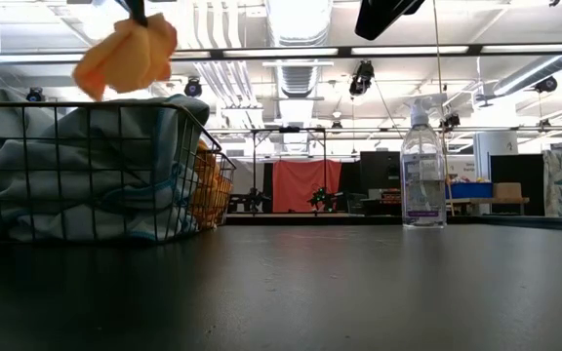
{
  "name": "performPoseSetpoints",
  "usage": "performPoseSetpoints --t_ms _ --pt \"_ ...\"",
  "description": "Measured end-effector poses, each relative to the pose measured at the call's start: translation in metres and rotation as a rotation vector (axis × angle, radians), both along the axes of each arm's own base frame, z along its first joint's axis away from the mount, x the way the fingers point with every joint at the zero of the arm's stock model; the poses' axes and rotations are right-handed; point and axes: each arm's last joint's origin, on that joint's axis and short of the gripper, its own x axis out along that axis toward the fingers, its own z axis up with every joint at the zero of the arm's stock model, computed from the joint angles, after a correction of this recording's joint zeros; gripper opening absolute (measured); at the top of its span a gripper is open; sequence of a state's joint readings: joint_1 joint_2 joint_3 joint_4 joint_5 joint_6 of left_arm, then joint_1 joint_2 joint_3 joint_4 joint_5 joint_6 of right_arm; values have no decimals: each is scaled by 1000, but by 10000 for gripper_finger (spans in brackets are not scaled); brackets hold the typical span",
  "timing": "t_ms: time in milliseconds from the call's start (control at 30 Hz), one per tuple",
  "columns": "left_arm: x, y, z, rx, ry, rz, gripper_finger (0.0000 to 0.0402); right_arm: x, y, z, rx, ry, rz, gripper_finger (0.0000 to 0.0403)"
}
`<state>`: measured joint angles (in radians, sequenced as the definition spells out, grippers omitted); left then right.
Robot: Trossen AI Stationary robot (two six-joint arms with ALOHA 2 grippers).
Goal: Sort microfiber towel by color & place in baskets
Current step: Put the orange microfiber towel into the top wire basket, then return to Home Position
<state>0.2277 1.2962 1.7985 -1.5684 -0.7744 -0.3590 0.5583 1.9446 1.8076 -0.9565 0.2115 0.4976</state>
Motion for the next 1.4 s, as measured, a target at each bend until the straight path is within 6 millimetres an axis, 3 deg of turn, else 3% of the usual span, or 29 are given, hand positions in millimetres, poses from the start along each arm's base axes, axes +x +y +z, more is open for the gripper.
performPoseSetpoints --t_ms 133,400,667,900,1167,1400 --pt "4 21 -8 -135 38 -1 4 0 0 0 0 -1 0 112" --pt "23 46 -23 -157 179 11 13 0 0 0 6 -3 -9 112" --pt "50 63 -45 -195 331 -36 69 0 0 0 9 -3 -15 112" --pt "56 82 -58 -234 386 10 120 0 1 0 14 -2 -22 112" --pt "60 72 -59 -452 252 -119 131 -1 2 0 14 -2 -20 112" --pt "71 32 -55 -585 167 -302 130 -1 2 0 14 -3 -20 112"
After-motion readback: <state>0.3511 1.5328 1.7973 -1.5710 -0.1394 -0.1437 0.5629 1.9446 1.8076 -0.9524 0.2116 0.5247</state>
